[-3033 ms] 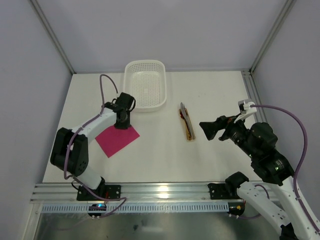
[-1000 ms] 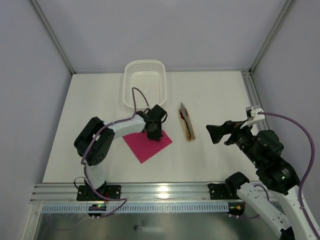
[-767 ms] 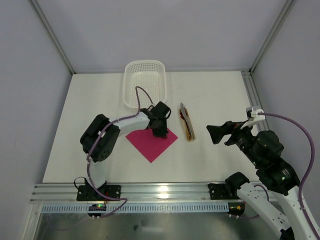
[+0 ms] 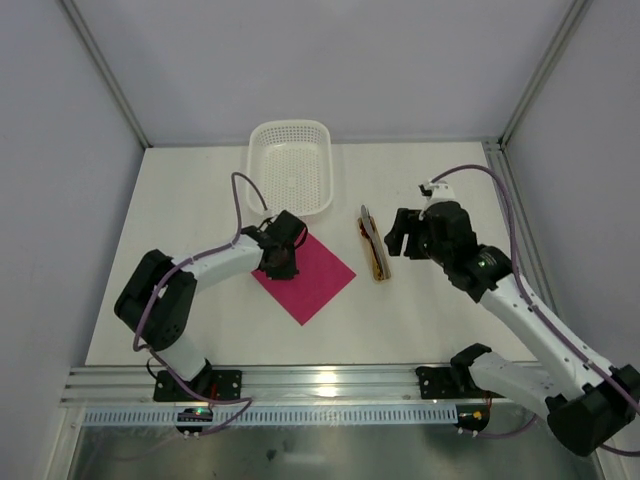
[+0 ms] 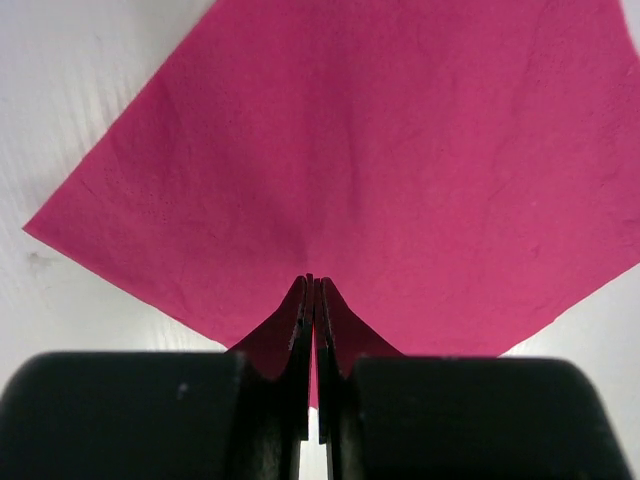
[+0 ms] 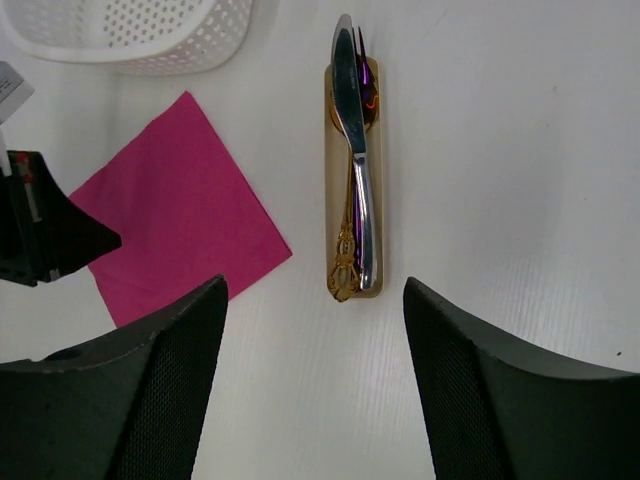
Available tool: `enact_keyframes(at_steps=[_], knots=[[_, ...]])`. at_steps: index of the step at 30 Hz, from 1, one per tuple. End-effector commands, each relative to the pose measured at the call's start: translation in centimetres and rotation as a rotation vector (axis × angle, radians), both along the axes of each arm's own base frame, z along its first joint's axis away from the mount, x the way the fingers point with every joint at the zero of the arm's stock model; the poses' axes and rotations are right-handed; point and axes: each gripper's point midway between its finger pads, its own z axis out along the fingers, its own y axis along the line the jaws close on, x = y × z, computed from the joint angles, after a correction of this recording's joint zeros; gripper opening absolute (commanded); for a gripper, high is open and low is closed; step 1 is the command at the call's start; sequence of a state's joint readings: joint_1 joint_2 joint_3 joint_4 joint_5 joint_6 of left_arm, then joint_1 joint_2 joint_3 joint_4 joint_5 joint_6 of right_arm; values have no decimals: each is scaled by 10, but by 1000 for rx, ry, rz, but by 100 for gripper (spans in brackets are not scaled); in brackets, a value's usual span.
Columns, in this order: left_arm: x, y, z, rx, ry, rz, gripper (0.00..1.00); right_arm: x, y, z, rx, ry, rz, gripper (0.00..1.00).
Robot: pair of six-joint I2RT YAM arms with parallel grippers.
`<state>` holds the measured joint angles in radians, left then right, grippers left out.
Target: Place the utensils on the paper napkin and roll it up
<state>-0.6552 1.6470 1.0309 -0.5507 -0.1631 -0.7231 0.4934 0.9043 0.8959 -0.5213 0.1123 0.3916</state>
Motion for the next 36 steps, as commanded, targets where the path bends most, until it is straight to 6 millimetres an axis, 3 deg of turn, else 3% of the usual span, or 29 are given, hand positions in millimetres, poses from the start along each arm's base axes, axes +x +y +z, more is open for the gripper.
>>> enact_keyframes(at_steps=[1, 5, 12, 24, 31, 33, 34, 35, 36], knots=[[3, -14, 2, -66, -34, -21, 5, 35, 7, 22, -9, -84, -26, 71], [-5, -15, -7, -100, -16, -7, 5, 54, 15, 15, -36, -62, -27, 69], [-22, -20, -24, -123, 29, -15, 5, 64, 11, -3, -53, -45, -73, 68], [-50, -28, -20, -158, 54, -4, 5, 78, 13, -32, -100, -7, -69, 60], [-46, -24, 11, -182, 0, 35, 12, 93, 25, -54, -151, 43, -16, 46], [-41, -27, 33, -216, -48, 22, 15, 99, 27, -72, -182, 78, -3, 43], [-36, -29, 46, -229, -80, 21, 23, 105, 30, -72, -189, 75, -1, 41], [-33, -31, 63, -249, -119, 1, 25, 109, 31, -88, -216, 114, 3, 40], [-29, -31, 73, -254, -147, -2, 30, 115, 32, -86, -235, 114, 6, 39]])
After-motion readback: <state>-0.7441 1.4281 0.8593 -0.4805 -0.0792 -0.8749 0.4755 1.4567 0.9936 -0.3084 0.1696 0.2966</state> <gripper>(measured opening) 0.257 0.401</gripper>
